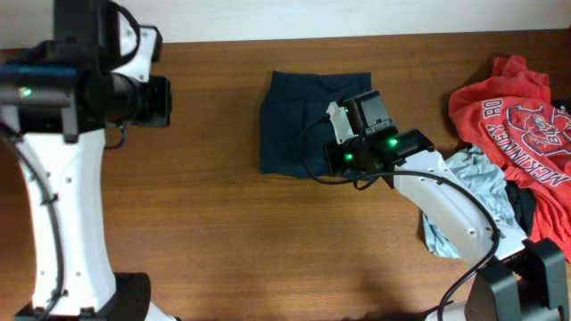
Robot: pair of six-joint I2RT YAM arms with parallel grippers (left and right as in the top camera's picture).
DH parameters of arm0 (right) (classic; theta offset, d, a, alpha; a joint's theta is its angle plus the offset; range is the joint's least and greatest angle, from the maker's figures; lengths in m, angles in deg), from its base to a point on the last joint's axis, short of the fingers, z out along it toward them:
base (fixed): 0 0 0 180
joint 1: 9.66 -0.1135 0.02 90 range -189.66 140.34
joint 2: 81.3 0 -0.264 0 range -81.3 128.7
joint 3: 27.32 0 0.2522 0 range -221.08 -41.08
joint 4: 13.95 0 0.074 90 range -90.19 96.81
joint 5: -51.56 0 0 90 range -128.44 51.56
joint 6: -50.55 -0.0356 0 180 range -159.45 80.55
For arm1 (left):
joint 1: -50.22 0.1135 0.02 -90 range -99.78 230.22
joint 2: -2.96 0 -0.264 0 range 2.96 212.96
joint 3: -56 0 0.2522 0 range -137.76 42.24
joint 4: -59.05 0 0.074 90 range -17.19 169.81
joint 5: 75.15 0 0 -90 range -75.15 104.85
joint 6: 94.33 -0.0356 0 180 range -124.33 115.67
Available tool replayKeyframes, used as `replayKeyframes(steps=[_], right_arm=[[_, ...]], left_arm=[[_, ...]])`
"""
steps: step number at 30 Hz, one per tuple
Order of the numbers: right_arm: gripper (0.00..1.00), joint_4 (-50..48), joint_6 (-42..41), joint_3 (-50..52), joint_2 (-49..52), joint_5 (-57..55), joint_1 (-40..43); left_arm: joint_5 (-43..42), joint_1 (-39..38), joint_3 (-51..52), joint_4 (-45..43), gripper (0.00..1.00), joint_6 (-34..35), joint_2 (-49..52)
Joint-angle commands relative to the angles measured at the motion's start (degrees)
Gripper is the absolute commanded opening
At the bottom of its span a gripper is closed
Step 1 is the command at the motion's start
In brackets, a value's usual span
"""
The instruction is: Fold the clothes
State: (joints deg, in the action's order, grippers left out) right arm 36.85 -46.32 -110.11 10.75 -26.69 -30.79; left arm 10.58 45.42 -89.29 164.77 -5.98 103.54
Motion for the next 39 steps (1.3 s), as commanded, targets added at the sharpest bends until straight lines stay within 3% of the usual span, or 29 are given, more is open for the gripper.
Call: replayKeyframes(steps=[1, 5, 11, 15, 17, 22, 29, 30, 33, 39], right_arm=[[0.05, -0.63, -2.71, -0.13, -0.26, -0.81, -0.42], [0.15, -0.81, -3.69, -0.09, 0.44, -2.91, -0.22], [0.17, 1.01, -4.20, -0.09, 1.90, -4.72, 2.45], [0.43, 1.66, -4.35, -0.09, 2.29, -4.72, 4.85], [0.52, 2.10, -4.35, -0.09, 2.29, -4.72, 6.49], [0.59, 4.46, -4.09, 0.15, 2.29, -4.72, 8.46], [0.59, 4.81, -4.11, 0.35, 2.32, -4.72, 8.48], [0.59, 4.81, -4.11, 0.35, 2.32, -4.72, 8.48], [0.59, 5.27, -4.11, 0.35, 2.32, -4.74, 8.48], [0.58, 6.58, -1.88, 0.35, 2.32, -4.79, 8.39]], left_arm=[[-11.78, 0.04, 14.05, -10.12, 0.42, -2.86, 2.69], [-21.73, -1.60, 31.91, -27.43, 0.45, -3.19, 3.72], [-22.34, -4.81, 46.47, -43.80, 0.49, -3.19, 6.23], [-21.55, -6.45, 48.78, -49.05, 0.59, -3.19, 8.83], [-21.44, -7.50, 48.83, -50.05, 0.64, -3.17, 11.06], [-21.73, -8.72, 48.83, -53.29, 0.77, -3.10, 15.96], [-27.06, -11.76, 48.83, -54.82, 0.77, -1.60, 18.56], [-27.06, -12.46, 48.83, -54.75, 0.63, -1.57, 18.56], [-27.04, -13.88, 48.81, -53.13, 0.01, -1.60, 18.56], [-30.25, -13.79, 48.81, -41.51, 0.01, -1.40, 18.45]])
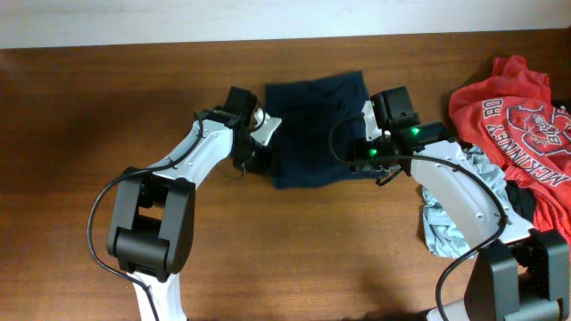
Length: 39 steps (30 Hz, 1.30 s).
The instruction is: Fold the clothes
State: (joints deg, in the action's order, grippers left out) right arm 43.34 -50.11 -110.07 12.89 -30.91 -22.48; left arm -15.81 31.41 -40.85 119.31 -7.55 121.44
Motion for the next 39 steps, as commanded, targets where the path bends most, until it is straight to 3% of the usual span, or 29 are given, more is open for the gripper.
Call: replayKeyframes(steps=[1, 3, 5, 7, 11, 21, 24, 29, 36, 38, 39], right_arm=[[0.58, 0.09, 2.78, 0.31, 0.17, -0.79, 0.11], [0.57, 0.09, 2.93, 0.31, 0.17, -0.79, 0.15], [0.57, 0.04, 2.89, 0.31, 0.17, -0.79, 0.15], [0.57, 0.04, 2.36, 0.31, 0.17, -0.76, 0.15], [0.58, 1.38, 1.42, 0.31, 0.66, -3.28, 0.24], [0.61, -1.42, 6.19, 0.31, 10.60, 9.86, 9.49], [0.62, -4.15, 6.29, 0.31, 11.89, 10.08, 10.38], [0.66, -6.56, 7.48, 0.31, 12.26, 15.93, 13.92], [0.66, -7.19, 8.98, 0.31, 12.48, 25.99, 19.12], [0.67, -7.23, 8.96, 0.31, 13.40, 26.32, 19.56], [0.68, -7.37, 8.98, 0.31, 13.86, 26.40, 19.56]], left_arm=[[-6.34, 0.22, 0.37, 6.23, 0.01, 0.63, 0.55], [-10.25, 0.15, 0.37, 11.21, 0.00, 0.61, 0.55], [-8.15, 0.17, 0.37, 12.81, 0.00, 0.59, 0.55], [-3.54, 0.35, 0.37, 11.21, 0.00, 0.61, 0.50], [-2.97, 1.27, -0.07, 7.52, 0.00, 2.36, 0.44], [2.49, 1.36, -0.17, 10.56, 0.04, 2.34, 0.42], [4.59, 1.36, -0.17, 11.69, 0.23, 2.32, 0.42], [5.05, 1.66, -1.81, 11.47, 0.43, -0.35, -1.36], [4.87, 3.02, -5.33, 8.96, 0.50, -0.28, -7.32], [1.53, 2.67, -5.38, 4.22, 0.72, -0.31, -8.07], [0.61, 2.51, -5.35, 3.17, 0.75, -0.31, -8.07]])
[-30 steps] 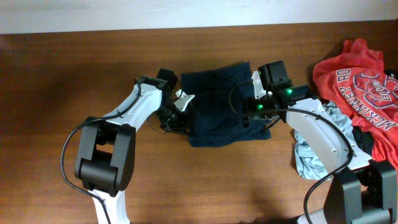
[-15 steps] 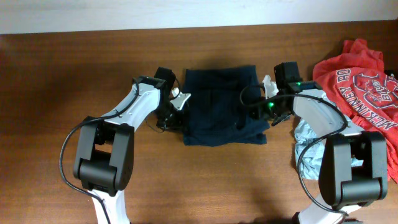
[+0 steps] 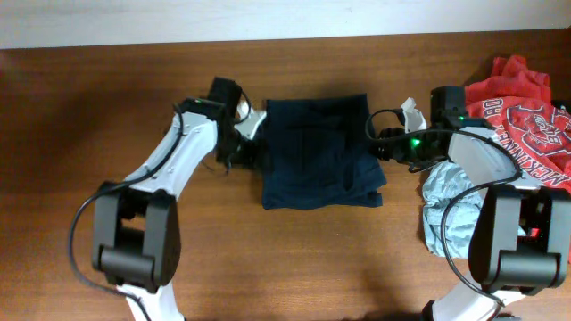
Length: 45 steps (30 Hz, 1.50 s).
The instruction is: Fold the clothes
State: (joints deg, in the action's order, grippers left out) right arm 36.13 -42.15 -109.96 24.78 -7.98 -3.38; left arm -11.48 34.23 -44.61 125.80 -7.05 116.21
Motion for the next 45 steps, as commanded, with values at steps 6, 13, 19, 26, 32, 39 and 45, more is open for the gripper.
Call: replayKeyframes(steps=[6, 13, 19, 26, 32, 39, 45], right_arm=[[0.67, -2.58, 1.03, 0.17, 9.66, 5.57, 0.61], [0.68, -2.29, 4.00, 0.20, 10.95, 5.51, 0.61], [0.69, 0.98, 3.98, 0.20, 14.08, 1.40, 2.60], [0.69, -0.31, 5.22, 0.20, 16.48, 7.85, 1.86], [0.69, -2.34, 6.99, 0.20, 17.00, 9.51, -3.04], [0.30, -3.45, 6.88, -1.36, 16.00, 14.34, -2.64], [0.23, 3.30, 6.75, -5.03, 10.23, 13.18, -3.02]], left_arm=[[1.66, -5.99, -1.60, -12.94, 0.45, -0.79, -1.44], [5.16, -7.54, -1.57, -13.77, 0.40, -0.81, 3.69], [5.16, -7.54, -1.57, -13.77, 0.42, -0.79, 7.06], [5.18, -7.54, -1.57, -13.77, 0.47, -0.79, 8.15], [5.18, -7.54, -1.57, -13.73, 0.47, -0.79, 8.15], [5.18, -7.54, -1.57, -13.31, 0.47, -0.79, 8.15], [5.18, -7.54, -1.57, -12.66, 0.46, -0.79, 8.15]])
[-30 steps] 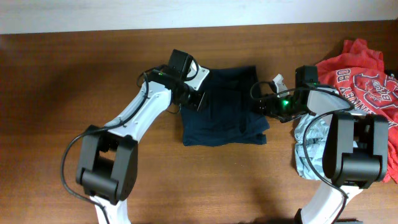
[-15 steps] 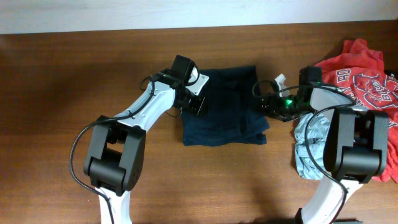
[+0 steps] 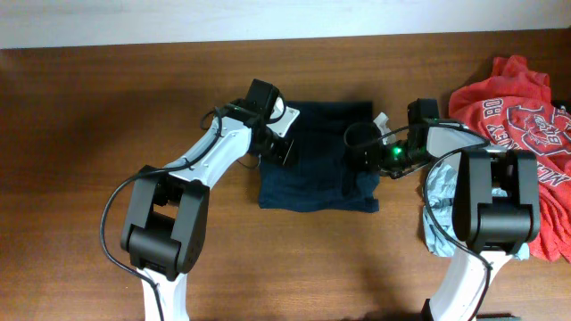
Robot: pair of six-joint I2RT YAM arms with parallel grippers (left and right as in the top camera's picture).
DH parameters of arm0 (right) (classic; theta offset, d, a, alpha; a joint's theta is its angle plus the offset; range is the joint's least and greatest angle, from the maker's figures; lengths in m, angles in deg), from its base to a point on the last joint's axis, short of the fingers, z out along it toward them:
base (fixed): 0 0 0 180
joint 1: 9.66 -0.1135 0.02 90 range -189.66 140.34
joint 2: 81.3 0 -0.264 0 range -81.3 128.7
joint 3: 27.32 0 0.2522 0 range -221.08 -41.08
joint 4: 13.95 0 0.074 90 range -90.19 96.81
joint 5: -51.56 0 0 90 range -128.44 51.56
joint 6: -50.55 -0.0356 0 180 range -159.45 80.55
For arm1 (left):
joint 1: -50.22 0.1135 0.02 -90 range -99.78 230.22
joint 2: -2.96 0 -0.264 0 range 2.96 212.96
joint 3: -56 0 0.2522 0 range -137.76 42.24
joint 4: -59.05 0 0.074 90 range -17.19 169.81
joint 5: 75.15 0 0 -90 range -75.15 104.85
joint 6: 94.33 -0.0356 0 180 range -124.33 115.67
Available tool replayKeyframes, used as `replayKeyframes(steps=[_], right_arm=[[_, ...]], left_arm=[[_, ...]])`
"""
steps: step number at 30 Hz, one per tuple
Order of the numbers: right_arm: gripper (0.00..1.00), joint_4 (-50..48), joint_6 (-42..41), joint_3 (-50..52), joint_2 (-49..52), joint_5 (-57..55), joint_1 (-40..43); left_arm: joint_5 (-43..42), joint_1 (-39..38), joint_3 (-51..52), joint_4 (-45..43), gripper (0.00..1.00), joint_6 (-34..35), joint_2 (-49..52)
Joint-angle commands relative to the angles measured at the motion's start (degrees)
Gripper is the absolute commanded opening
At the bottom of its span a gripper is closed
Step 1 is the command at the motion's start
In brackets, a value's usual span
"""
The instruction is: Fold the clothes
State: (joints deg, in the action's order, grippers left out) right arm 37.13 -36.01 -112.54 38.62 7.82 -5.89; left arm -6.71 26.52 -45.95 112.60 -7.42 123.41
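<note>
A navy garment [image 3: 314, 165] lies folded into a rough rectangle at the table's back middle. Its right edge is bunched and uneven near the lower right corner. My left gripper [image 3: 284, 135] is low over the garment's upper left part, reaching in from the left. At the upper right edge is my right gripper [image 3: 368, 150], reaching in from the right. The wrists hide both pairs of fingers, so how the jaws stand does not show.
A red printed shirt [image 3: 513, 111] lies heaped at the far right. A pale grey-blue garment [image 3: 442, 209] is bunched beside it, under my right arm. Brown tabletop [image 3: 268, 259] stretches in front, and a white wall edge runs along the back.
Both grippers were beside the navy garment's left and right edges; now each sits further in over the cloth. The garment's right edge looks more bunched.
At first only my right gripper was on the navy garment, with the left arm away at the left. Then both grippers flanked it and it lay skewed. Later it lay squarer between them, and now both grippers are over its upper corners.
</note>
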Motion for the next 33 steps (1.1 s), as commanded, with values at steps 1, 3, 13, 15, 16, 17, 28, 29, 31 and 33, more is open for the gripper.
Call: replayKeyframes(steps=[1, 3, 13, 15, 16, 17, 28, 29, 31, 33], right_arm=[[0.20, 5.20, 0.59, -3.89, -4.96, -5.95, -0.90], [0.18, 10.23, 0.57, -6.71, -6.43, -13.31, -1.46], [0.13, 29.66, -4.59, -24.33, -7.50, -41.42, -9.25], [0.13, 31.76, -4.83, -27.56, -7.50, -44.22, -12.17], [0.13, 32.76, -5.03, -29.09, -7.50, -45.40, -13.92], [0.13, 33.00, -5.05, -29.68, -7.50, -46.23, -15.08], [0.14, 33.18, -8.76, -30.03, -7.04, -51.47, -21.77], [0.14, 33.22, -10.14, -30.03, -7.04, -51.41, -21.59], [0.15, 33.11, -11.17, -30.03, -7.04, -51.23, -21.62], [0.15, 32.96, -12.94, -30.01, -7.02, -50.45, -21.68]], left_arm=[[0.42, 0.24, -0.26, 0.96, 0.45, -0.42, 0.96], [0.39, 0.52, -0.26, 1.86, 0.41, -0.42, 0.94], [-4.39, 7.78, -4.81, 9.40, 0.37, 0.22, 0.83], [-7.82, 8.63, -4.98, 9.35, 0.38, 0.22, 0.83], [-7.80, 8.85, -4.98, 9.57, 0.38, 0.22, 0.83], [-7.89, 8.85, -4.98, 9.77, 0.38, 0.24, 0.83], [-20.92, 8.74, -4.98, 8.66, 0.36, 3.87, 0.83], [-20.92, 8.70, -4.98, 8.04, 0.34, 6.86, 0.83], [-21.40, 8.68, -4.96, 7.04, 0.25, 10.45, 0.83], [-25.16, 8.28, -4.92, 4.79, 0.13, 15.21, 0.83]])
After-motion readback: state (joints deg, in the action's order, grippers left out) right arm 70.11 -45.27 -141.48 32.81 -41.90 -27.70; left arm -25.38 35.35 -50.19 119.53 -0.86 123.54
